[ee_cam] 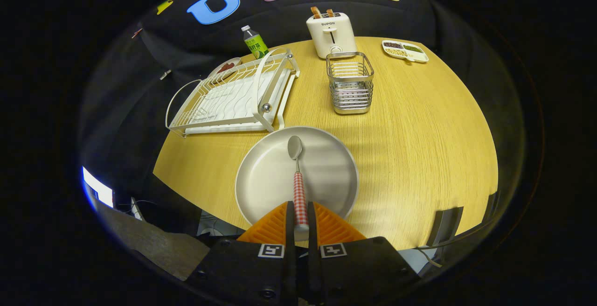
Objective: Take the plate from the dish rack, then take the spoon from the basket and place it into the plate.
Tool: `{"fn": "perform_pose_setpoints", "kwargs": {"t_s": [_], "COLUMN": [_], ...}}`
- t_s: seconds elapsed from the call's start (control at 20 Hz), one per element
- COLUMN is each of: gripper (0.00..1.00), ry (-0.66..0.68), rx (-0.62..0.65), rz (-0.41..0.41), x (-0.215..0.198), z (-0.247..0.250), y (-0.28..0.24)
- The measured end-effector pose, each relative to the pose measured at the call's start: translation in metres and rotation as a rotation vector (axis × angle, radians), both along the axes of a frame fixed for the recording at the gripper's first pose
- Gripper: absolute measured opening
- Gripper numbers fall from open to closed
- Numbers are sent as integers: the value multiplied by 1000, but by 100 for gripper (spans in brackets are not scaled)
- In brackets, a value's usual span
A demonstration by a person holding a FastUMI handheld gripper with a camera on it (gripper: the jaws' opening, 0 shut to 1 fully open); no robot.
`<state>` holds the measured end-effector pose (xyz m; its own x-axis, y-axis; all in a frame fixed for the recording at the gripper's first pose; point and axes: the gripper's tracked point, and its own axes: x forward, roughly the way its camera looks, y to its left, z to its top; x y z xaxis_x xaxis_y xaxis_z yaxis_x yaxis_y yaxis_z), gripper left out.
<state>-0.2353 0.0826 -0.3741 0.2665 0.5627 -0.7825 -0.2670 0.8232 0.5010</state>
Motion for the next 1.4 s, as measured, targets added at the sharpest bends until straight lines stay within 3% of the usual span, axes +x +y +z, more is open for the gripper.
{"fn": "perform_pose_setpoints", "kwargs": {"t_s": [0.35, 0.55, 0.6, 0.65, 0.95, 1.4], "gripper": [23, 75, 94, 98, 99, 99], "ry": [28, -10, -28, -47, -165, -444], "rx": [-66, -105, -116, -120, -122, -118], "rz": [-4, -30, -34, -40, -104, -223], "x": [-7, 5, 9, 13, 61, 165], "z": [-18, -14, -11, -6, 39, 158], "y": [-7, -18, -21, -22, -29, -57]}}
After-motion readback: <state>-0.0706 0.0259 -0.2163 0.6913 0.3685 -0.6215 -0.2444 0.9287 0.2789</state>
